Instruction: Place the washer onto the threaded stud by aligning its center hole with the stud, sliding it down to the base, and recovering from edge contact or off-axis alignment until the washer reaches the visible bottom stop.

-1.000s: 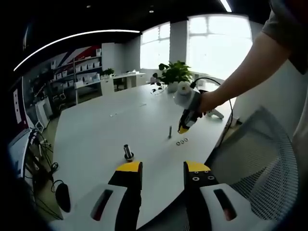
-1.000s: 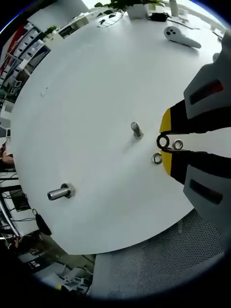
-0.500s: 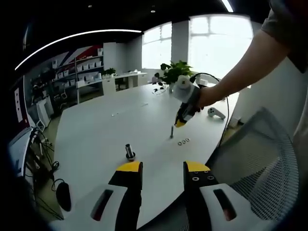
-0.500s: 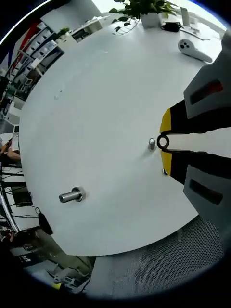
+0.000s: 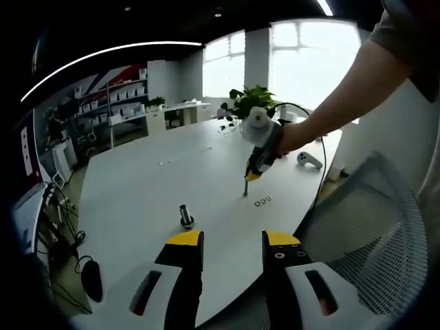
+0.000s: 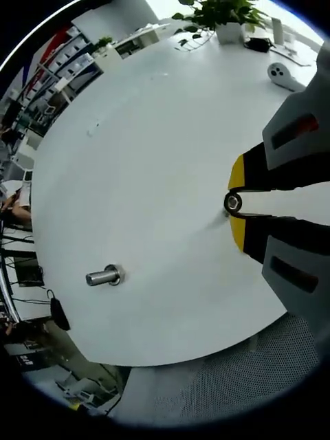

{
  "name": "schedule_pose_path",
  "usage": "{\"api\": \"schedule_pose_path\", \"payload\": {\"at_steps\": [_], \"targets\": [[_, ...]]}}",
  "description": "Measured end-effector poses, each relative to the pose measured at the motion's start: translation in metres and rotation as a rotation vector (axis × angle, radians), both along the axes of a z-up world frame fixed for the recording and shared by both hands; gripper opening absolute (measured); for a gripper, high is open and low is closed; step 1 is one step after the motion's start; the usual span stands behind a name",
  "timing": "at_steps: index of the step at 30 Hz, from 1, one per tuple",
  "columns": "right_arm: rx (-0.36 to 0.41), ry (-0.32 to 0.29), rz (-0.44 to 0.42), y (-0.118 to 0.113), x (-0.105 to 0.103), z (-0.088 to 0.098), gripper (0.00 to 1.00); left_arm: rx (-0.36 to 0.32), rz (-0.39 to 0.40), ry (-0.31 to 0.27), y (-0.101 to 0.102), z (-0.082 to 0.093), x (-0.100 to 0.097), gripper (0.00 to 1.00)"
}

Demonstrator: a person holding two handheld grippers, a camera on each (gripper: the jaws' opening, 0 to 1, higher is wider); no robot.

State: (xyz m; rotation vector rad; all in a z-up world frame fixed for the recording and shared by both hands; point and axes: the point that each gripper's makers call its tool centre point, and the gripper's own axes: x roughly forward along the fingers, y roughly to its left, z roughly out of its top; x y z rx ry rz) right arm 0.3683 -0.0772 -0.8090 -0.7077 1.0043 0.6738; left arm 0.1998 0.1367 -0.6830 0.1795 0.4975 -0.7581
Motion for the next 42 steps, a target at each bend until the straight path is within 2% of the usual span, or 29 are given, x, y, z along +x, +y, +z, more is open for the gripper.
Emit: {"api": "schedule_pose_path", "payload": {"at_steps": [9,19,42], "targets": [[-0.006,0.013,-0.007,-0.005,0.003,-0.005,0.13,0.002,0.001,0.005,0.0,-0.001,0.0,0.32],[-0.014,0.024,0.01,0.001,-0.001,-0.008,0.13,0.004,0.003,0.01,0.001,-0.002,0.0,0.32],[-0.029,0.101,0.003,0.002,-0.003,-0.047,0.14,0.012,0.022,0.026,0.004,-0.006,0.001,0.32]]}}
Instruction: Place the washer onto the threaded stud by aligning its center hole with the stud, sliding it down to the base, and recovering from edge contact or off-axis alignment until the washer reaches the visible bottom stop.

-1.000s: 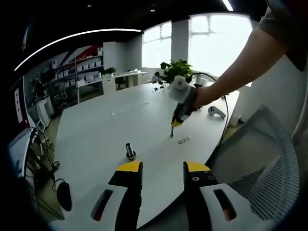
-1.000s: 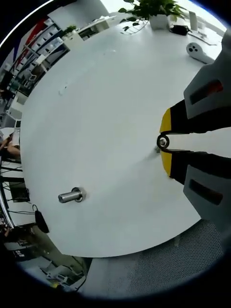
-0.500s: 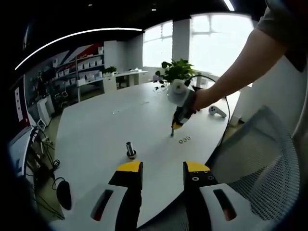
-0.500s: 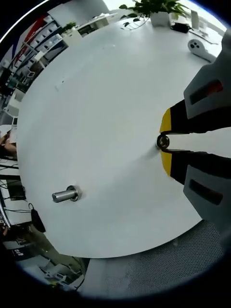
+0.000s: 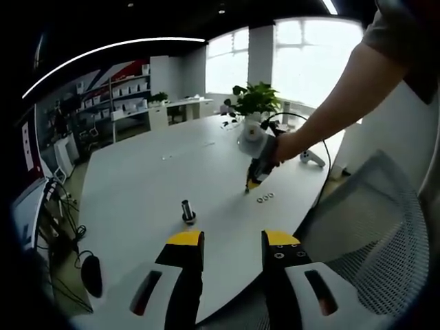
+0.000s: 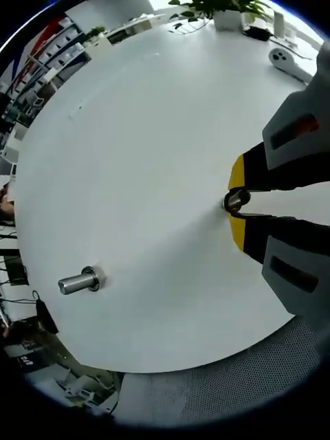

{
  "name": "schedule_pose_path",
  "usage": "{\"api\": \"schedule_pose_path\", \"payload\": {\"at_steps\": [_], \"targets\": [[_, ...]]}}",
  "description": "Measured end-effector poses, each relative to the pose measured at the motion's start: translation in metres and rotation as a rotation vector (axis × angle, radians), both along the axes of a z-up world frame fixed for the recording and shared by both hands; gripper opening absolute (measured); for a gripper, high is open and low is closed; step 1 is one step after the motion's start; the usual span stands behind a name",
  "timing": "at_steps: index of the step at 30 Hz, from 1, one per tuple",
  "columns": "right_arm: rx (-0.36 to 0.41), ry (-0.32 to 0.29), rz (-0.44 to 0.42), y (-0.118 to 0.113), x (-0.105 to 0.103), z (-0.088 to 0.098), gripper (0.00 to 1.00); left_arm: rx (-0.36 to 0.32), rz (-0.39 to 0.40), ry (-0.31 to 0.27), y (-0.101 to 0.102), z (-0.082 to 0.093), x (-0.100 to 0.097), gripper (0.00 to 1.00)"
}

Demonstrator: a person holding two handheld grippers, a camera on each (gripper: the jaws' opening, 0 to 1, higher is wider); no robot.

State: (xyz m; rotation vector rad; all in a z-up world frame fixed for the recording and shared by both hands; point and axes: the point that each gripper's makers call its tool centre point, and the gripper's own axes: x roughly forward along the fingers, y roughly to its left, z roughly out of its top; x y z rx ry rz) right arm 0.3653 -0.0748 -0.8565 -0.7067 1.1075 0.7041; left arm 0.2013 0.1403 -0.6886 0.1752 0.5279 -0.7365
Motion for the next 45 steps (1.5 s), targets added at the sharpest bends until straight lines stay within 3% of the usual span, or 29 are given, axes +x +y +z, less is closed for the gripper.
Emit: {"api": "schedule_pose_path", "payload": {"at_steps": [9,19,34,45], "targets": [[-0.015,0.028,0.005,0.002,-0.012,-0.003,0.14,0.003,0.002,0.007,0.0,-0.001,0.0,0.32],[-0.001,0.036,-0.006,0.005,-0.008,-0.001,0.15,0.013,0.009,0.007,0.003,-0.002,0.001,0.32],[0.014,0.035,-0.022,-0.007,-0.009,0.004,0.19,0.014,0.009,0.008,0.003,-0.002,0.001,0.32],[0.014,0.058,-0.013,-0.014,-0.025,0.006,0.19,0.014,0.004,0.011,0.002,-0.003,0.001,0.32]]}}
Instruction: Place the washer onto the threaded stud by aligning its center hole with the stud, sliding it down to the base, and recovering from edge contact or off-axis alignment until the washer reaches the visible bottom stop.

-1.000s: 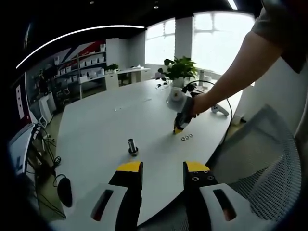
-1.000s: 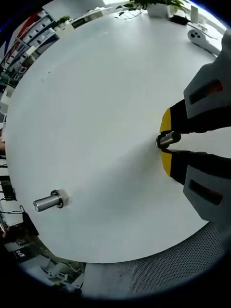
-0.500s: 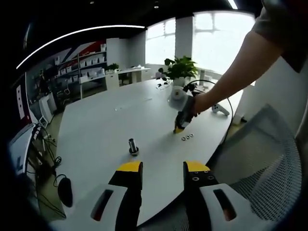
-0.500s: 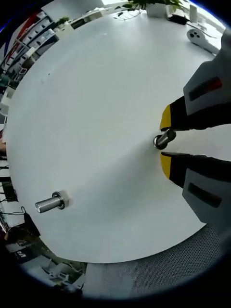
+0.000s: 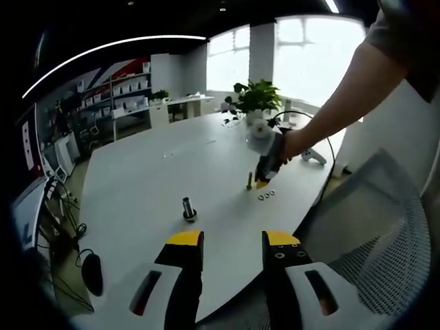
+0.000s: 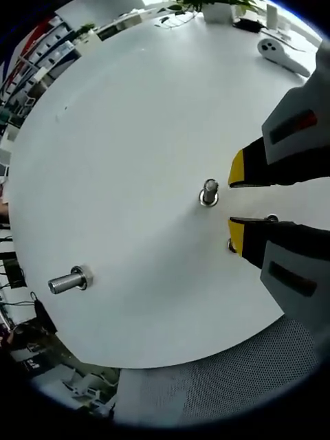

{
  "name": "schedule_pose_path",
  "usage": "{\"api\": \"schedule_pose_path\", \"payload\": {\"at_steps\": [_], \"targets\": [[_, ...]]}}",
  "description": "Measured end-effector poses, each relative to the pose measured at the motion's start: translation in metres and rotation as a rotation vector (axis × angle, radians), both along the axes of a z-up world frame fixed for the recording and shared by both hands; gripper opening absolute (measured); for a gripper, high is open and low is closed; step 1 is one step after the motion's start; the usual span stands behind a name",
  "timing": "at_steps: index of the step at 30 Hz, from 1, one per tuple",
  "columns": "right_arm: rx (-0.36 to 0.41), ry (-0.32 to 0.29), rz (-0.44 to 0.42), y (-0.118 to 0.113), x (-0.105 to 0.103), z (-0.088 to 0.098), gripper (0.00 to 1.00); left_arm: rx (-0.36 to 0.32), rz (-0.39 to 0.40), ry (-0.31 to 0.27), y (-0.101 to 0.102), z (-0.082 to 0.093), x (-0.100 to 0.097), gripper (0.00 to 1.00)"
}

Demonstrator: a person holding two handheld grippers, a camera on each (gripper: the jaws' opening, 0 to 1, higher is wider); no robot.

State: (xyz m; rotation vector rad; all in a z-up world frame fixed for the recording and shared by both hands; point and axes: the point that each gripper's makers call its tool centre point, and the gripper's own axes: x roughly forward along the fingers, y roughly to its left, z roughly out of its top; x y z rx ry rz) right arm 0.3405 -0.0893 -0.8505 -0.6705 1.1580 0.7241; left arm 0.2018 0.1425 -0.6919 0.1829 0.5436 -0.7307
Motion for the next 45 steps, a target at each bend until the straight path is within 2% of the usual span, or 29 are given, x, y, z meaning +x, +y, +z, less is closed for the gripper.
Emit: {"api": "schedule_pose_path", "payload": {"at_steps": [3,6,13,16,27,32,36,41,45], "targets": [[0.006,0.008,0.01,-0.001,-0.001,-0.001,0.2,-0.003,0.003,-0.001,0.0,0.001,0.0,0.32],[0.1,0.049,0.009,0.014,-0.013,0.002,0.2,-0.002,0.0,-0.002,0.0,0.0,0.0,0.32],[0.091,0.059,0.029,0.017,-0.021,0.0,0.21,0.002,0.0,-0.006,0.0,0.001,0.0,0.32],[0.068,0.067,0.069,0.014,-0.021,-0.006,0.22,0.006,-0.001,-0.006,-0.001,0.0,-0.001,0.32],[0.034,0.093,0.11,0.011,-0.022,-0.019,0.24,0.005,0.002,-0.008,0.0,0.0,-0.001,0.32],[0.035,0.106,0.099,0.013,-0.024,-0.023,0.24,0.007,0.005,-0.01,0.001,0.001,0.0,0.32],[0.022,0.107,0.123,0.012,-0.027,-0.026,0.24,0.009,0.004,-0.013,0.0,0.001,0.0,0.32],[0.031,0.112,0.108,0.012,-0.025,-0.026,0.23,0.01,0.006,-0.014,0.0,0.001,0.0,0.32],[0.007,0.126,0.093,0.015,-0.027,-0.026,0.24,0.011,0.008,-0.018,0.001,0.002,0.001,0.32]]}}
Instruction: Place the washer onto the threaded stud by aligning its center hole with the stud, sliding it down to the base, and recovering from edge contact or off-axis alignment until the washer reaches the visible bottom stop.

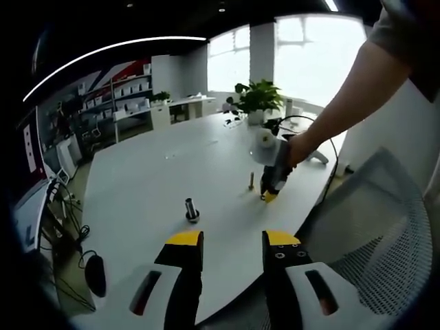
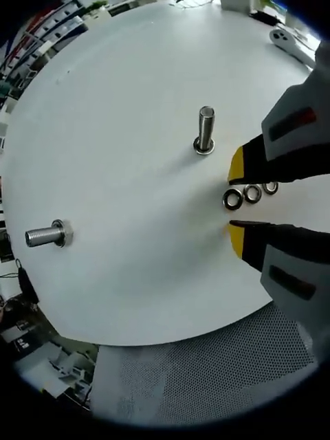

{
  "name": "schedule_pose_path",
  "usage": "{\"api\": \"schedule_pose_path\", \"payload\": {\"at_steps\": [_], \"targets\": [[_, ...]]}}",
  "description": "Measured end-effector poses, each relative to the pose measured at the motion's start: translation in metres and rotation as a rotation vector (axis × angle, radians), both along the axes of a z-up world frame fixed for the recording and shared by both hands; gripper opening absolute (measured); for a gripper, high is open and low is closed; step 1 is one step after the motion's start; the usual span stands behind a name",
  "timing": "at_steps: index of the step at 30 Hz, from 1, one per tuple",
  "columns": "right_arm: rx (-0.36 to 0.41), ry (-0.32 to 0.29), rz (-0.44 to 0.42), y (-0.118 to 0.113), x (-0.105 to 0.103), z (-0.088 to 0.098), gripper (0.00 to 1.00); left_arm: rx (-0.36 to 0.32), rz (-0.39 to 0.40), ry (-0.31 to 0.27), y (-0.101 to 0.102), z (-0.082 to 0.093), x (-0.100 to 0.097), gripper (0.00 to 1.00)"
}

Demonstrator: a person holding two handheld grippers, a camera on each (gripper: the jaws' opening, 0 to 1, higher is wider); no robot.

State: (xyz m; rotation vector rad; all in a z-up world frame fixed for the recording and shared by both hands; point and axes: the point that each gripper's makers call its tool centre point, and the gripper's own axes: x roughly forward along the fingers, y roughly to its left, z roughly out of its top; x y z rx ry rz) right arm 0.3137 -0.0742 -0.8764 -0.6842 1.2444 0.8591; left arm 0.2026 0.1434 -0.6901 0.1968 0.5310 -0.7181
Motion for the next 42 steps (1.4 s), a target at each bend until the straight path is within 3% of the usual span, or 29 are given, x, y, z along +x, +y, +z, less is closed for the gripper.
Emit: {"api": "schedule_pose_path", "payload": {"at_steps": [2,11,20,23,26,37,42], "targets": [[-0.022,-0.006,-0.02,0.0004,0.0009,-0.0002,0.24,-0.002,-0.001,0.0,-0.0002,0.0003,-0.0001,0.32],[-0.054,0.005,0.047,-0.0008,-0.0015,-0.0005,0.16,0.005,-0.002,0.001,0.0005,-0.0005,-0.0004,0.32],[-0.11,0.04,0.083,-0.0023,-0.001,-0.0019,0.16,0.007,0.0,0.003,0.0009,-0.0012,0.0,0.32],[-0.167,0.069,0.074,-0.0041,-0.0036,-0.002,0.16,0.009,0.002,0.003,0.0013,-0.0013,0.0002,0.32],[-0.19,0.06,0.103,-0.0016,-0.0045,-0.0025,0.17,0.005,0.002,0.001,0.0011,-0.0005,0.0005,0.32],[-0.16,0.033,0.098,-0.0037,-0.0048,-0.0014,0.16,0.003,0.003,0.003,0.001,-0.0009,0.0005,0.32],[-0.164,0.052,0.087,-0.003,-0.0017,-0.0025,0.15,0.008,0.003,0.003,0.0011,-0.0015,0.0007,0.32]]}}
